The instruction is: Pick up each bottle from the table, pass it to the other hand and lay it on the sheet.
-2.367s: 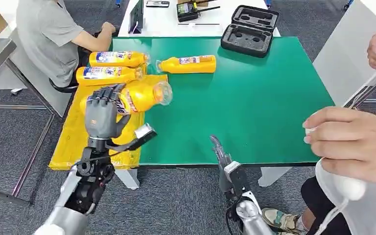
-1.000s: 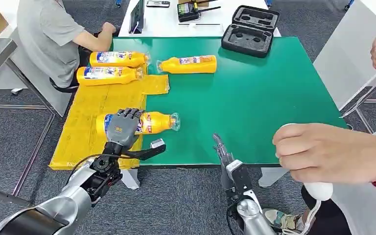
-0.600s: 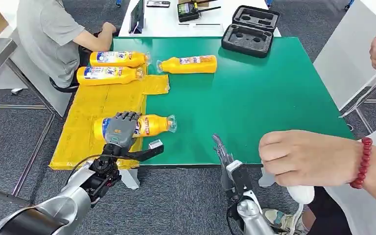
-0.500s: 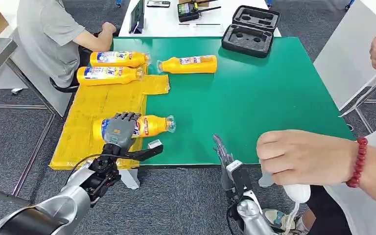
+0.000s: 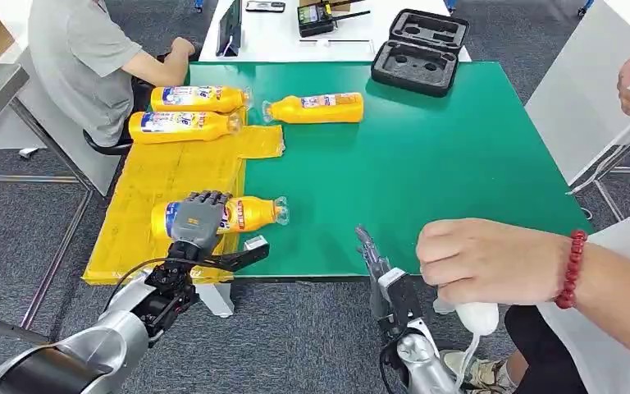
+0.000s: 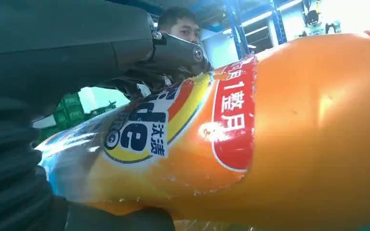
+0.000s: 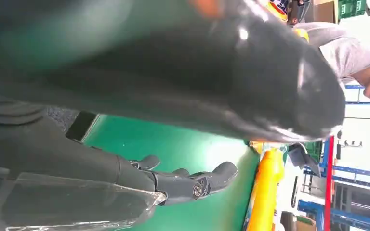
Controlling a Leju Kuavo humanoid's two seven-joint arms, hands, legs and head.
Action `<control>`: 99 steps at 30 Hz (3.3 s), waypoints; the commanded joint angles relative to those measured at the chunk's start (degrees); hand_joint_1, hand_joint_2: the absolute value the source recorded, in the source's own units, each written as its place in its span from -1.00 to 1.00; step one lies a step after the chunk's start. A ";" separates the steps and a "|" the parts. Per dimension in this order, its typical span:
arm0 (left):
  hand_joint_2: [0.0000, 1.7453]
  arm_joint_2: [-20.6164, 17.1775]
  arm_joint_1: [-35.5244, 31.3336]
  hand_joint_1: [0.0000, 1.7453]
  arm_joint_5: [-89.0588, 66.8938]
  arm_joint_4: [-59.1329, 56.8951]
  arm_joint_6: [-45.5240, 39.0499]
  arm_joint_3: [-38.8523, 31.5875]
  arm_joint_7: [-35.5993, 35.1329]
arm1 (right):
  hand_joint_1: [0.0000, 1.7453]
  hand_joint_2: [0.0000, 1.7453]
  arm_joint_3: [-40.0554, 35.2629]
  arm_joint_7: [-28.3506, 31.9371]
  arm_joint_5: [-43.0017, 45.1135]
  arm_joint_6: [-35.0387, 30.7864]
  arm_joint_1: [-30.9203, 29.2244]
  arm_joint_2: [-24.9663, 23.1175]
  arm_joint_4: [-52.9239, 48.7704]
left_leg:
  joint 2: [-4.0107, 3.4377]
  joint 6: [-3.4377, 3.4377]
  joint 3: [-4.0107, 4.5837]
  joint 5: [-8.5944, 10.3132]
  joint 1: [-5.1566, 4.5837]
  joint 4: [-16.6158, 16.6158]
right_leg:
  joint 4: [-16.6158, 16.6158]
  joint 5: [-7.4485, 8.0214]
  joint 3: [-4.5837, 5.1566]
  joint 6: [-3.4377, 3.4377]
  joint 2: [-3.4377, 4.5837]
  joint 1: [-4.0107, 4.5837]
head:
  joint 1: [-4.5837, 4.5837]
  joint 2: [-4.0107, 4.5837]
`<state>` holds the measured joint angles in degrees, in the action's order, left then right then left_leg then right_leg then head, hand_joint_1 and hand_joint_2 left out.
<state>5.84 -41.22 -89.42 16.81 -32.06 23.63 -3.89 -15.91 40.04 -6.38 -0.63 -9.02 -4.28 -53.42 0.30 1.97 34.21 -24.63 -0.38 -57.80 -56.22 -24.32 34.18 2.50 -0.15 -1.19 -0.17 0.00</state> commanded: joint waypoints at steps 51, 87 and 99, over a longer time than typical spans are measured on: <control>1.00 0.76 2.02 -1.00 9.75 4.18 -7.94 -1.99 11.26 | -1.00 -1.00 -1.19 -0.04 1.89 -2.36 -1.65 0.43 4.61 | 0.11 -0.06 -0.10 -0.03 0.02 0.02 | 0.04 -0.05 -0.12 -0.06 -0.10 0.02 | 0.00 0.00; 1.00 -2.55 28.47 -1.00 29.50 48.77 3.00 -3.95 29.91 | -1.00 -1.00 4.03 -0.04 1.61 -1.91 5.72 -0.01 -10.27 | -0.02 -0.09 -0.11 -0.09 0.05 0.00 | 0.03 -0.08 -0.11 -0.09 0.00 0.05 | 0.00 0.00; 1.00 -1.31 38.87 -1.00 46.96 63.98 1.97 -6.33 37.90 | -1.00 -1.00 3.14 -0.04 -1.00 -8.31 9.24 -2.29 -22.62 | -0.17 -0.16 -0.25 -0.23 0.13 -0.04 | 0.02 -0.15 -0.21 -0.17 0.14 0.13 | 0.00 0.00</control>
<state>3.38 -7.40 -47.77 72.89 -31.41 20.22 32.28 -12.65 40.13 -6.03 -7.23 -0.64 -5.05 -69.69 0.28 1.97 34.21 -24.68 -0.38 -57.79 -56.17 -24.34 34.21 2.49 -0.15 -1.19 -0.17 0.00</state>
